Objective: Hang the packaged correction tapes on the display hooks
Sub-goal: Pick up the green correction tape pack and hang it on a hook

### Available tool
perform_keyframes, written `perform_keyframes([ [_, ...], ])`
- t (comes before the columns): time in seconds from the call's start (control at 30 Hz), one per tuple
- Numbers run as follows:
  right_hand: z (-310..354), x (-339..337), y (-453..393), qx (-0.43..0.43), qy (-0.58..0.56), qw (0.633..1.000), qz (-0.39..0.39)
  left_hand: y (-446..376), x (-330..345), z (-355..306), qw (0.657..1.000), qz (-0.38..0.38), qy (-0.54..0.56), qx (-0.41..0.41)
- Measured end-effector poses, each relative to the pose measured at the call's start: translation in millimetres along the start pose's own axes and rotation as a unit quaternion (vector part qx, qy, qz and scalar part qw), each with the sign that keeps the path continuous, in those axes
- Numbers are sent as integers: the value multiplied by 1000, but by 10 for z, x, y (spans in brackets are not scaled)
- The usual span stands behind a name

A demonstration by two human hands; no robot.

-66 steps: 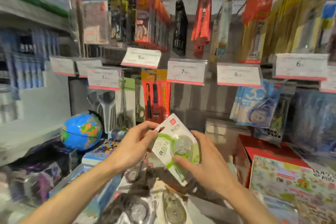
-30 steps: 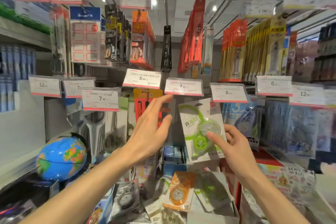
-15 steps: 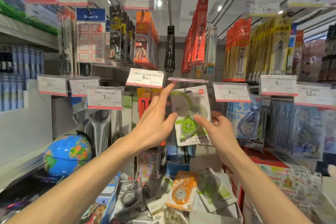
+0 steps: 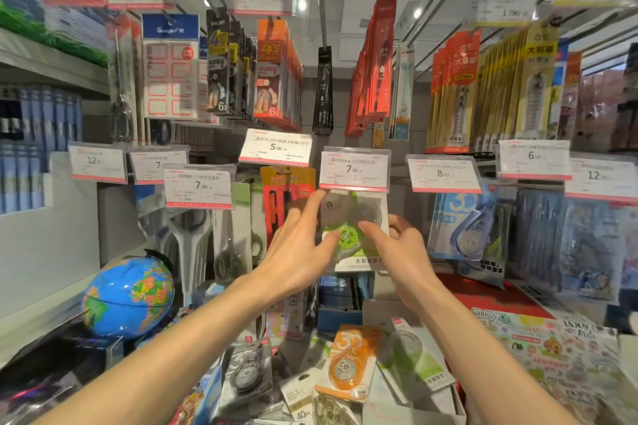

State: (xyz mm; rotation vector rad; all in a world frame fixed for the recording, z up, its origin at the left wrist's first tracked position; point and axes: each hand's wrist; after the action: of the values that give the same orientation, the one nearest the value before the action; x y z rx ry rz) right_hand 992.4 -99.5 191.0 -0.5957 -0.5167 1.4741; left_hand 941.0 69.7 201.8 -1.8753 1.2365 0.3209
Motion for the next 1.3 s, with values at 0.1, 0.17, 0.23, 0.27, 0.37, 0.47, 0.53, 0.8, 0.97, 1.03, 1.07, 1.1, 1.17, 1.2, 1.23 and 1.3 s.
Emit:
perform_keyframes([
  [0.1,-21,23,28,-14,21,1000,15,-20,154,61,999,28,28,-9],
  [0.17,-54,22,86,-72,84,994,8,-48,217,76,998,38,48,-14],
  [0.23,-92,16,172,-152,172,973,28,-83,277,103,997,43,64,-9],
  [0.27,-118,22,209,-182,208,960,47,-93,298,113,997,48,63,-6],
  [0.37,-212,51,213,-196,257,943,79,-155,352,177,998,47,37,-9],
  [0.47,-271,80,122,-173,269,943,94,-213,384,194,998,55,5,-32],
  [0.53,-294,89,60,-161,271,944,103,-261,395,178,996,67,-25,-47],
  [0.8,-282,10,16,-142,278,941,128,-251,446,234,995,76,-49,-33],
  [0.97,-298,-208,137,-120,351,913,168,18,532,483,994,96,-30,-39],
  [1.03,-418,-335,201,-65,412,890,185,133,649,633,994,104,-15,-42],
  [1.07,-497,-398,242,-32,441,874,202,191,732,710,992,115,-21,-42],
  [1.1,-577,-451,286,1,464,856,230,246,829,781,990,131,-35,-43],
  [1.17,-756,-501,391,61,492,817,294,336,1058,923,982,169,-65,-52],
  [1.2,-847,-501,442,86,503,800,316,376,1167,983,977,191,-80,-59],
  [1.23,-942,-496,488,108,513,786,328,401,1277,1037,971,212,-94,-62],
  [1.3,-1118,-471,579,148,517,769,345,454,1441,1112,962,240,-109,-63],
])
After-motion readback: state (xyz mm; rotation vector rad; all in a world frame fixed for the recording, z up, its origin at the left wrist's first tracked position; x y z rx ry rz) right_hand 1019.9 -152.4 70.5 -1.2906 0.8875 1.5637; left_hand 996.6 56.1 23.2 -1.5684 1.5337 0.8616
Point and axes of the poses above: each hand's wrist, its own y-axis away from the middle knuckle, its own x-axis out of the palm, z = x × y, and after that the axes turned 15 degrees about -x, right-handed
